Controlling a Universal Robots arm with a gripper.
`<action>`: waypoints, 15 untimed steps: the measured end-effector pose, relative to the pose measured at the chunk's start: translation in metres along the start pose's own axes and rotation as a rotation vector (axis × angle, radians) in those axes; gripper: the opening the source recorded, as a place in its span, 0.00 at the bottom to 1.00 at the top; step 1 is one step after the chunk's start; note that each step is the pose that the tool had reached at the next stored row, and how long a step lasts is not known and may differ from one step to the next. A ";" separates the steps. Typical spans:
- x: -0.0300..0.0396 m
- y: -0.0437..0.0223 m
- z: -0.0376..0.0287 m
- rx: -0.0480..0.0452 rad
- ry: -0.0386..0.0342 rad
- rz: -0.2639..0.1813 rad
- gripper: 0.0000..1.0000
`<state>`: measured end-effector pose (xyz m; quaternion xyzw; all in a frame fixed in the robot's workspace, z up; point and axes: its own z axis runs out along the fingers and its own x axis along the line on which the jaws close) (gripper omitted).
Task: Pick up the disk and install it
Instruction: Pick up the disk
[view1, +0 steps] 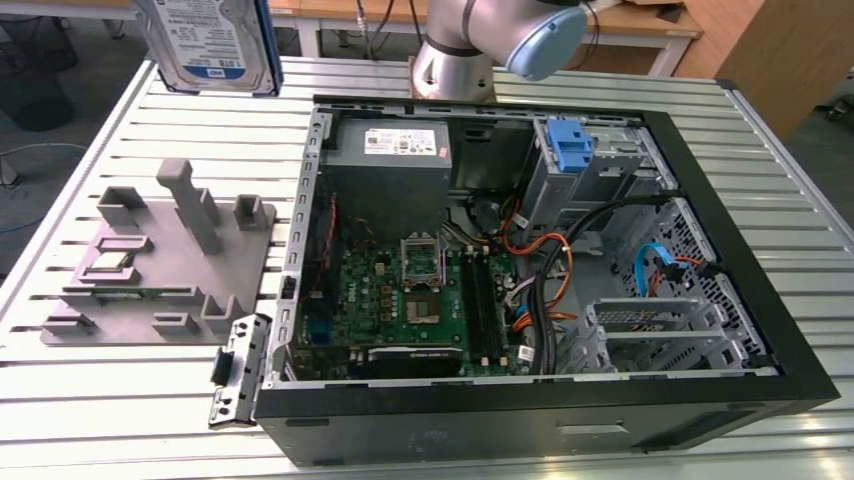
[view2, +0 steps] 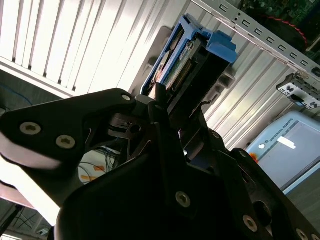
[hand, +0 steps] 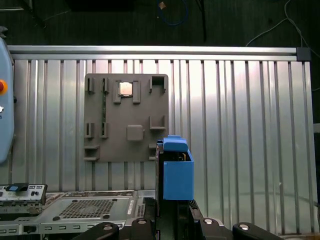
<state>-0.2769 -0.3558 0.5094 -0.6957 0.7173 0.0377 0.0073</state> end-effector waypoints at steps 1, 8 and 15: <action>0.0000 -0.0014 0.0000 0.0001 0.0000 0.000 0.35; -0.0004 -0.0112 -0.0005 0.0000 0.0000 0.000 0.35; -0.0007 -0.0203 -0.0009 0.0000 0.0001 0.000 0.35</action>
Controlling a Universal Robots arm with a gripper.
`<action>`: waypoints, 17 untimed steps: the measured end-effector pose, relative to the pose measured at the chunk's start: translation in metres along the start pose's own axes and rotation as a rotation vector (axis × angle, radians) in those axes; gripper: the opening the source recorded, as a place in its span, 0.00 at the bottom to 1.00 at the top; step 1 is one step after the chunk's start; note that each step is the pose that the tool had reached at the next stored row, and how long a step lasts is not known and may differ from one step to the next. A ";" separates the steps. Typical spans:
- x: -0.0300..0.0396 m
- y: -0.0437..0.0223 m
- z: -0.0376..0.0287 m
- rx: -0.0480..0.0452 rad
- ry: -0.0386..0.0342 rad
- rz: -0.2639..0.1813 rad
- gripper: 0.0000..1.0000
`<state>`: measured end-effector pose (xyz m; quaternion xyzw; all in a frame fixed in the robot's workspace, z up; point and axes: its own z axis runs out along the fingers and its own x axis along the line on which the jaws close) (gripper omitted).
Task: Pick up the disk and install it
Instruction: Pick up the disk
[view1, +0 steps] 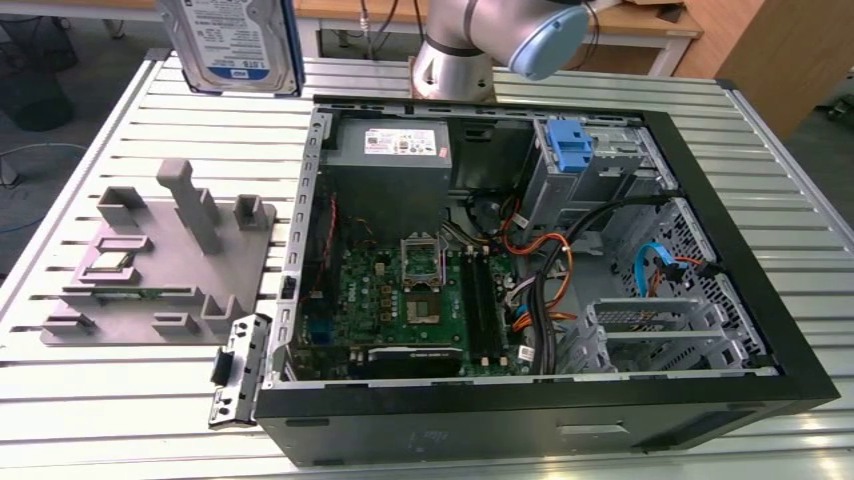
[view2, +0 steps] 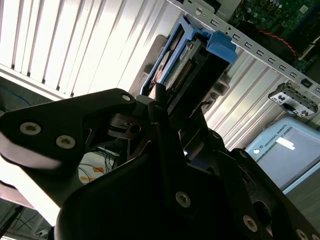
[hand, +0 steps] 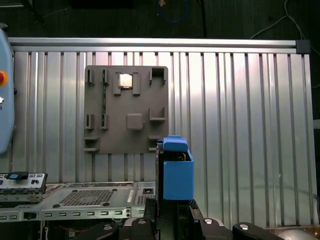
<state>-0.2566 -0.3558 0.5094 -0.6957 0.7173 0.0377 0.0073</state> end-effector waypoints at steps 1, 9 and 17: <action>0.0000 -0.0013 0.0000 0.0000 -0.0001 0.000 0.35; -0.0003 -0.0107 -0.0004 0.0000 -0.0001 0.000 0.35; -0.0006 -0.0198 -0.0008 0.0000 -0.0001 0.000 0.35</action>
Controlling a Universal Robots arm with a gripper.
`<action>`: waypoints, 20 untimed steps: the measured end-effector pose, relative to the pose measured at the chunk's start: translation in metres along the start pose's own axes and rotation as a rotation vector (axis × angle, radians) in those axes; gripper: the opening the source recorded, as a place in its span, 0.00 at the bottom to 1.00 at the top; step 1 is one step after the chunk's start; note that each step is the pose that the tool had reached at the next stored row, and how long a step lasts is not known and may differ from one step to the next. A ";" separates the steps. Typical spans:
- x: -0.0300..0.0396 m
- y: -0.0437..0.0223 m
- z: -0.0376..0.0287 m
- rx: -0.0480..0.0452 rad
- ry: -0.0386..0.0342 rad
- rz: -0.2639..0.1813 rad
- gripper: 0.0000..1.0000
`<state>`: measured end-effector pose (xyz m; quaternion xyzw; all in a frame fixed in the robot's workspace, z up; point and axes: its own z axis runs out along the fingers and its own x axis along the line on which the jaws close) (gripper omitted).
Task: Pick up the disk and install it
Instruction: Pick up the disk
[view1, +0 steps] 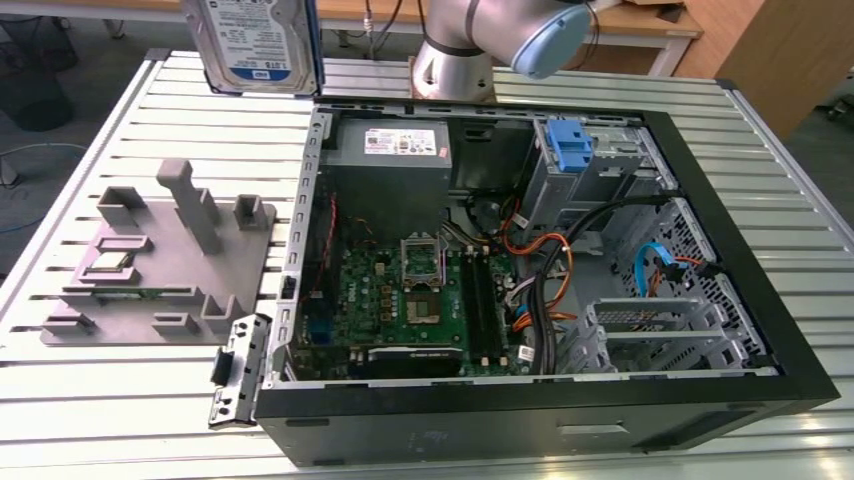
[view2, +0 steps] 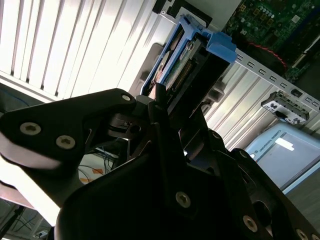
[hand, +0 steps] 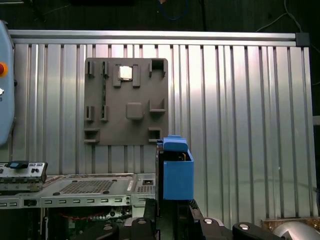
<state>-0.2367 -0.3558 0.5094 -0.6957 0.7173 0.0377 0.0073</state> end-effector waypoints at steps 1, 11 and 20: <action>0.0000 -0.0012 0.0000 0.0000 0.0000 0.000 0.35; -0.0004 -0.0131 -0.0006 0.0000 0.0000 0.000 0.35; -0.0008 -0.0240 -0.0010 0.0000 -0.0001 0.000 0.35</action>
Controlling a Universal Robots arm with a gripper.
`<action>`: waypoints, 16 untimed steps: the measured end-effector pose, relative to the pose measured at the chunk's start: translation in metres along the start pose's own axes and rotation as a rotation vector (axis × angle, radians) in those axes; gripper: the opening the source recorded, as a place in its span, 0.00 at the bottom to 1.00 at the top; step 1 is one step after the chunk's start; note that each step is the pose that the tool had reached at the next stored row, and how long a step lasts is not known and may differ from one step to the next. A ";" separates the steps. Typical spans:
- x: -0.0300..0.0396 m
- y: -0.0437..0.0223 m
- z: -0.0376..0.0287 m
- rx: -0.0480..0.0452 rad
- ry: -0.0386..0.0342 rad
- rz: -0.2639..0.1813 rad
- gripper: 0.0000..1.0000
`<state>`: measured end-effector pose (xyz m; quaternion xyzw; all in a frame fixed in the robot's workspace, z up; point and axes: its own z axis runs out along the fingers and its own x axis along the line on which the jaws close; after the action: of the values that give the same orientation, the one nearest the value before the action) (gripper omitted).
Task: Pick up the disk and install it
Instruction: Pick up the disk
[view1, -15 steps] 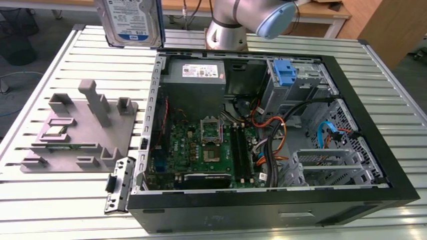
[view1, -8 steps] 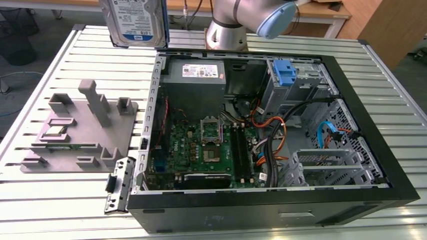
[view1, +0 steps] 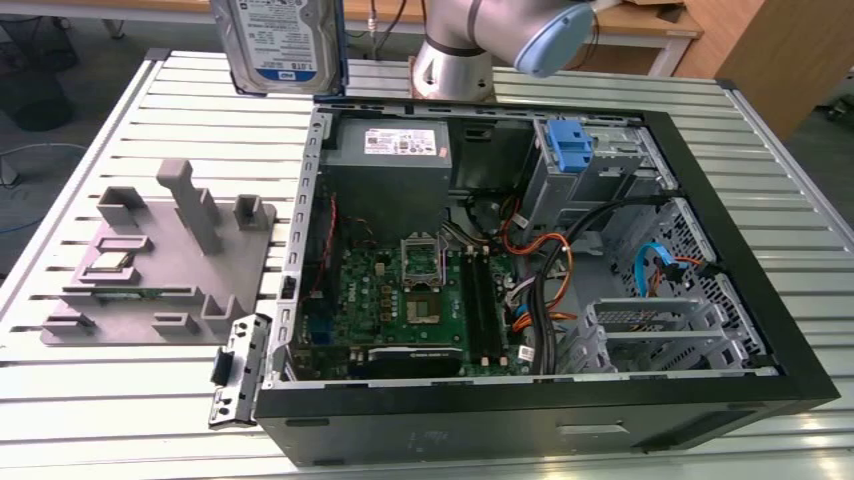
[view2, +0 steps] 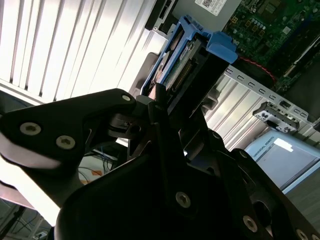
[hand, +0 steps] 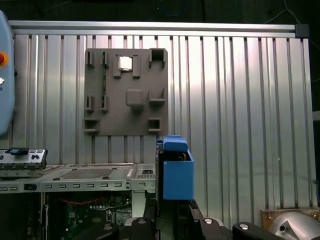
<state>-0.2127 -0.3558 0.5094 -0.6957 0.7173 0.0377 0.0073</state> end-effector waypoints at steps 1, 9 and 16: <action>0.0000 -0.0011 0.0000 0.0000 0.0000 0.000 0.35; -0.0003 -0.0089 -0.0004 -0.0001 0.0001 0.000 0.35; -0.0004 -0.0114 -0.0005 -0.0001 0.0001 0.000 0.35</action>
<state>-0.2013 -0.3558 0.5094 -0.6957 0.7173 0.0377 0.0073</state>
